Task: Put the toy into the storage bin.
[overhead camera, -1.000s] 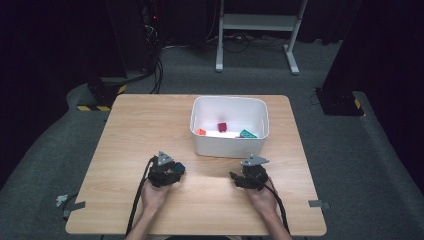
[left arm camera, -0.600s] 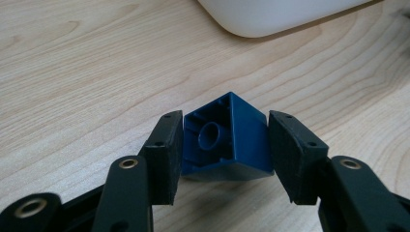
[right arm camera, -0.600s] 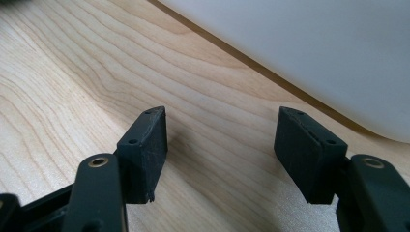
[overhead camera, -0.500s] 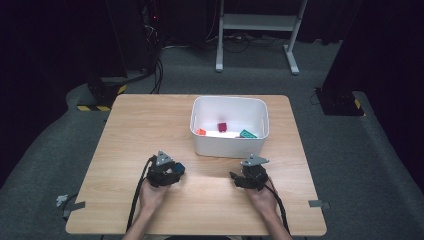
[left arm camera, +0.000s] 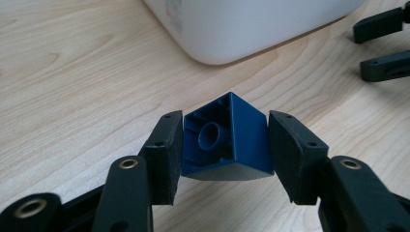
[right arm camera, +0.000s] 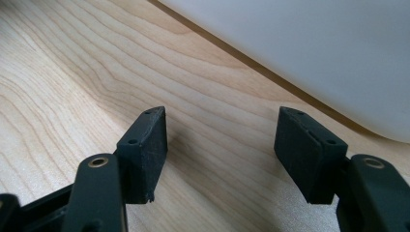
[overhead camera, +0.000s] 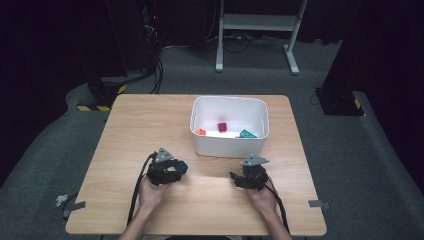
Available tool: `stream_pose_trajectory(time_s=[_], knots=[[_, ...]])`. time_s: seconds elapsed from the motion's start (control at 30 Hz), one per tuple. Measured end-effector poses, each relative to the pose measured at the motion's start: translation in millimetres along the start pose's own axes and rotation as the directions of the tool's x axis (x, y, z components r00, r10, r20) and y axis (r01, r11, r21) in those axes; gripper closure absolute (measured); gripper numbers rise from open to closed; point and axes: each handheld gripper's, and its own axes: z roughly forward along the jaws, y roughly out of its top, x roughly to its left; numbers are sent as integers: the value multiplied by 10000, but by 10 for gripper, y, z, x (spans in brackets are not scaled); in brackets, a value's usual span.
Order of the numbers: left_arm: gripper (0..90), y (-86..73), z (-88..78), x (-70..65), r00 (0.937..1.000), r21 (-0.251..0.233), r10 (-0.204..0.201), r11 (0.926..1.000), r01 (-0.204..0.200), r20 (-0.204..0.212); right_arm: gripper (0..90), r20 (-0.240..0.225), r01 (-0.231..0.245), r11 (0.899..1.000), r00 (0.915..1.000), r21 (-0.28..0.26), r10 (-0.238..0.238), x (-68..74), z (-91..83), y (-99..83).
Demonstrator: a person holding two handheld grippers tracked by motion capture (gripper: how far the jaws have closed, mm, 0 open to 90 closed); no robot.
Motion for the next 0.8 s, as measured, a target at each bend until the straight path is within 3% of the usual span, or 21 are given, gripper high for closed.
stream_pose_trajectory(time_s=[0.43, 0.8], knots=[[484, 186, -150, -22, 9988, -169, 265, 9995, -259, 410, 361, 1, 12, 10000, 10000, 5, -12, 0, 0, 0], [484, 383, -277, -4, 9981, -477, 222, 9987, -194, 571, 361, -1, 12, 10000, 10000, 6, -12, 0, 0, 0]])
